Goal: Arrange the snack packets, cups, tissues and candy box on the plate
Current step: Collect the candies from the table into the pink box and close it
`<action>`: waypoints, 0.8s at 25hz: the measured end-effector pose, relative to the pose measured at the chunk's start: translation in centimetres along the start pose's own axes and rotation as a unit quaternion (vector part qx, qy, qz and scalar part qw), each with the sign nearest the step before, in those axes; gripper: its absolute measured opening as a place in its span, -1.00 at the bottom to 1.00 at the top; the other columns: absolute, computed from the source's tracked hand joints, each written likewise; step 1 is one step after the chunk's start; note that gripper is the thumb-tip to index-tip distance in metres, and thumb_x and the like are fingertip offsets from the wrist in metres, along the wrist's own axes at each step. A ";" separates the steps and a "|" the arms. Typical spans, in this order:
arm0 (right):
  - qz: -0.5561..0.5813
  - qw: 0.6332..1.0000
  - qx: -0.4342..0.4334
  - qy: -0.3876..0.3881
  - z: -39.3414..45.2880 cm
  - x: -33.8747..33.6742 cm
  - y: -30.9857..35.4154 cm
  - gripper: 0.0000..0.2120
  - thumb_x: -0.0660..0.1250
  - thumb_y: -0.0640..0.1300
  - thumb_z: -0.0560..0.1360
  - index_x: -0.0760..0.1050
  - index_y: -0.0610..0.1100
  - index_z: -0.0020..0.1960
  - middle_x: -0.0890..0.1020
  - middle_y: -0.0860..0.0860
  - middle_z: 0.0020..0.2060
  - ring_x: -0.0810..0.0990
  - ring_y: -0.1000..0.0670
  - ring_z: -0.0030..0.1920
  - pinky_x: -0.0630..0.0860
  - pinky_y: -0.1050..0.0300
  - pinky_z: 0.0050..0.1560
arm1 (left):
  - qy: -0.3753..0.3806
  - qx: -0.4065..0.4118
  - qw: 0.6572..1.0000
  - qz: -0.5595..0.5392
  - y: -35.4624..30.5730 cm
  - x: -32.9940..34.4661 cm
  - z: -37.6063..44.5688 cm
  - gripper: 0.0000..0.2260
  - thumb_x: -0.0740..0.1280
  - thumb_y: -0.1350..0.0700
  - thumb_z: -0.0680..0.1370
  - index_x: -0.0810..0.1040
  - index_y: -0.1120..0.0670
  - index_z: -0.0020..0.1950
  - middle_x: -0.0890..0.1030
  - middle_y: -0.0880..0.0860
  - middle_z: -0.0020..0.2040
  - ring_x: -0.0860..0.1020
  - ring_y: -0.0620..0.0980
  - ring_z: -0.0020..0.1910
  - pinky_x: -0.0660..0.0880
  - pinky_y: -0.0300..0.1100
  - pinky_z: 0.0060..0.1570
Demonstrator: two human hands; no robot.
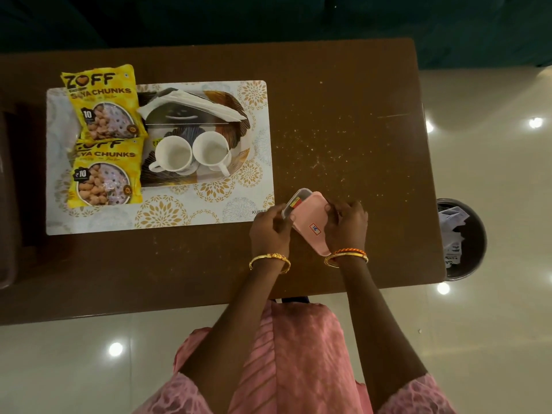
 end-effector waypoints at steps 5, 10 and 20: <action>-0.035 0.998 -0.025 -0.035 0.0 0.3 0.5 -0.73 0.23 -0.21 0.53 0.55 -0.13 0.19 0.47 -0.22 0.09 0.37 -0.22 0.13 0.38 -0.13 0.15 | -0.025 -0.005 0.999 -0.021 -0.2 -0.4 0.2 -0.73 0.35 0.11 0.52 0.58 0.14 0.20 0.60 0.16 0.12 0.58 0.08 0.06 0.49 -0.23 -0.08; -0.043 0.997 -0.059 0.014 1.5 1.1 1.6 -0.74 0.20 -0.23 0.53 0.55 -0.16 0.17 0.54 -0.21 0.04 0.47 -0.23 0.11 0.42 -0.23 0.16 | -0.049 -0.014 0.998 -0.031 -0.2 -0.7 0.2 -0.75 0.37 0.11 0.51 0.61 0.16 0.15 0.65 0.15 0.09 0.60 0.04 0.03 0.44 -0.29 -0.10; -0.013 0.996 -0.083 0.033 2.1 1.8 1.6 -0.74 0.22 -0.23 0.52 0.56 -0.14 0.16 0.58 -0.21 0.02 0.52 -0.23 0.05 0.49 -0.14 0.06 | -0.062 -0.130 0.976 -0.166 1.1 0.0 0.5 -0.78 0.44 0.19 0.44 0.65 0.19 0.06 0.68 0.16 0.04 0.63 0.08 0.03 0.58 -0.06 0.05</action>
Point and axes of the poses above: each hand's wrist, its own z-axis towards the middle knuckle, its own x-axis out of the palm, y = z × x, the point moved 5 cm from there along z, towards the middle knuckle
